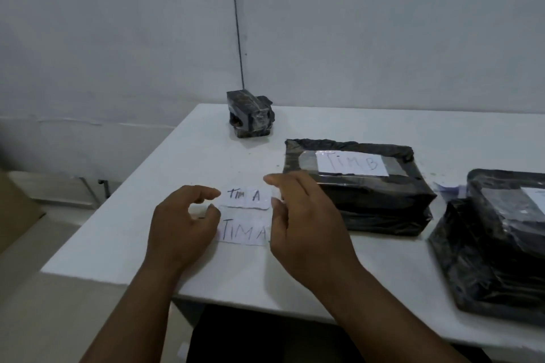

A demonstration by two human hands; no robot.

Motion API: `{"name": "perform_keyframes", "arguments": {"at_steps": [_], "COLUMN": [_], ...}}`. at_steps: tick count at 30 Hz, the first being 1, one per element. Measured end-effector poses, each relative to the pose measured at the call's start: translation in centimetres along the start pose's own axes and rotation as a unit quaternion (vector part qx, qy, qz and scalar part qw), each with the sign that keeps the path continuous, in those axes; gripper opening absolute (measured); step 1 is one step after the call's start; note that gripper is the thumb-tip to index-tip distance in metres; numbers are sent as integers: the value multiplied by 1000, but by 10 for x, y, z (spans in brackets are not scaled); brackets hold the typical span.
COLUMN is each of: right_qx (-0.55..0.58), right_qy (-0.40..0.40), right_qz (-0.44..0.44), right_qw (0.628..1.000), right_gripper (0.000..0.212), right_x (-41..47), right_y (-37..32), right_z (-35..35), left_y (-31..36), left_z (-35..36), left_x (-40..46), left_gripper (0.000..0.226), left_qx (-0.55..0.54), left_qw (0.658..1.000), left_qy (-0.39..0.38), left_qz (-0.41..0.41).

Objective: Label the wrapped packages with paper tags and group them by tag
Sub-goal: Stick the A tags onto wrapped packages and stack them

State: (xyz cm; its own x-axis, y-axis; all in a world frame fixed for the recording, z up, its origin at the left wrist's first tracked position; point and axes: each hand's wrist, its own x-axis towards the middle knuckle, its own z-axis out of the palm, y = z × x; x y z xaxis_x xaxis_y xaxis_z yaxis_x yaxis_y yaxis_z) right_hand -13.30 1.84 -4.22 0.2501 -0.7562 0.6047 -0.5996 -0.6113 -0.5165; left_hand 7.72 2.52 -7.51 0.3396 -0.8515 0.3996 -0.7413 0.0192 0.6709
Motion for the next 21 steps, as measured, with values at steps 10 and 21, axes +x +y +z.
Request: {"name": "perform_keyframes", "arguments": {"at_steps": [10, 21], "right_qx": [-99, -170], "right_qy": [-88, -96], "right_qz": [68, 43], "right_qw": [989, 980], "right_gripper": [43, 45], "right_x": [-21, -31], "right_y": [7, 9], "right_z": [44, 54], "left_y": [-15, -22], "left_z": [6, 9], "left_x": [0, 1], "left_gripper": [28, 15], "left_qx": [38, 72], "left_qw": [998, 993], "left_qy": [-52, -81], "left_qz": [-17, 38]}}
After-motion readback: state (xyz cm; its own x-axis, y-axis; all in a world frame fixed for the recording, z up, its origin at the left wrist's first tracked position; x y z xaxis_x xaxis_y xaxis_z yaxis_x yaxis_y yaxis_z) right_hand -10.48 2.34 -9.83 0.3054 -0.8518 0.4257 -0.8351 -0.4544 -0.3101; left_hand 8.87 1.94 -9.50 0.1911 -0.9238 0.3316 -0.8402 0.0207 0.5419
